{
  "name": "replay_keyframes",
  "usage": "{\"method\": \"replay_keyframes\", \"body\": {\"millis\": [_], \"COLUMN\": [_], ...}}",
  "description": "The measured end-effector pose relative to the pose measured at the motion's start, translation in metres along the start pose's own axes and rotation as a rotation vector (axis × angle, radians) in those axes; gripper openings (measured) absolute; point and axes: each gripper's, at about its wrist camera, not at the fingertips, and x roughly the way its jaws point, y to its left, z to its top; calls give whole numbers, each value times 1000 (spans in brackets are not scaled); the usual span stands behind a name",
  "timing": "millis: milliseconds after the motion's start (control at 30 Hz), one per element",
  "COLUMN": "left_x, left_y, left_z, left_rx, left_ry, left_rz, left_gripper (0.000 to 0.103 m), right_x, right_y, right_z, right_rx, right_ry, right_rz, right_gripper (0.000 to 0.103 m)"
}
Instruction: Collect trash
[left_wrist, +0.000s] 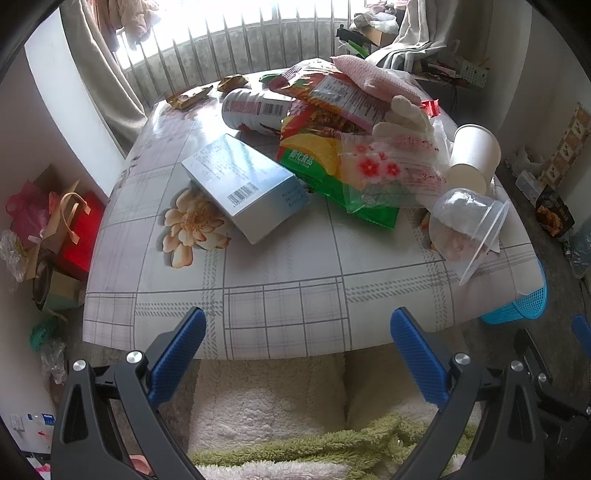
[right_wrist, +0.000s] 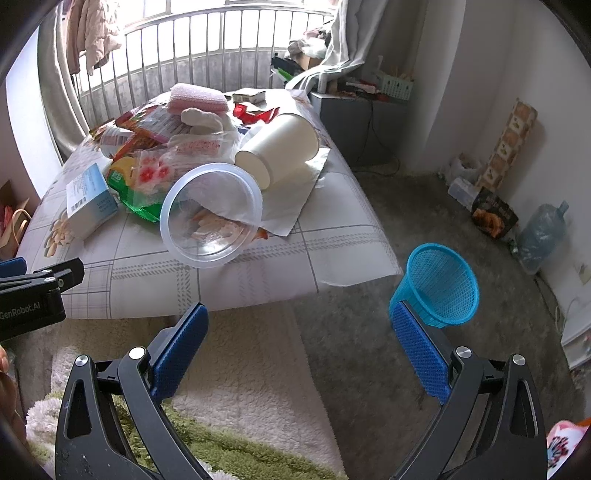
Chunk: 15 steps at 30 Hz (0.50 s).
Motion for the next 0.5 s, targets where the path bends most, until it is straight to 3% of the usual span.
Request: {"method": "replay_keyframes", "body": {"millis": [500], "left_x": [5], "left_y": [5], "left_z": [0], "left_rx": [-15], "left_ry": [11], "left_rz": [-4], "left_gripper": [98], "right_x": [1], "right_y": [1], "right_z": [-1], "right_rx": [-1], "right_ry": [4], "right_rz": [0], "right_gripper": [95]}}
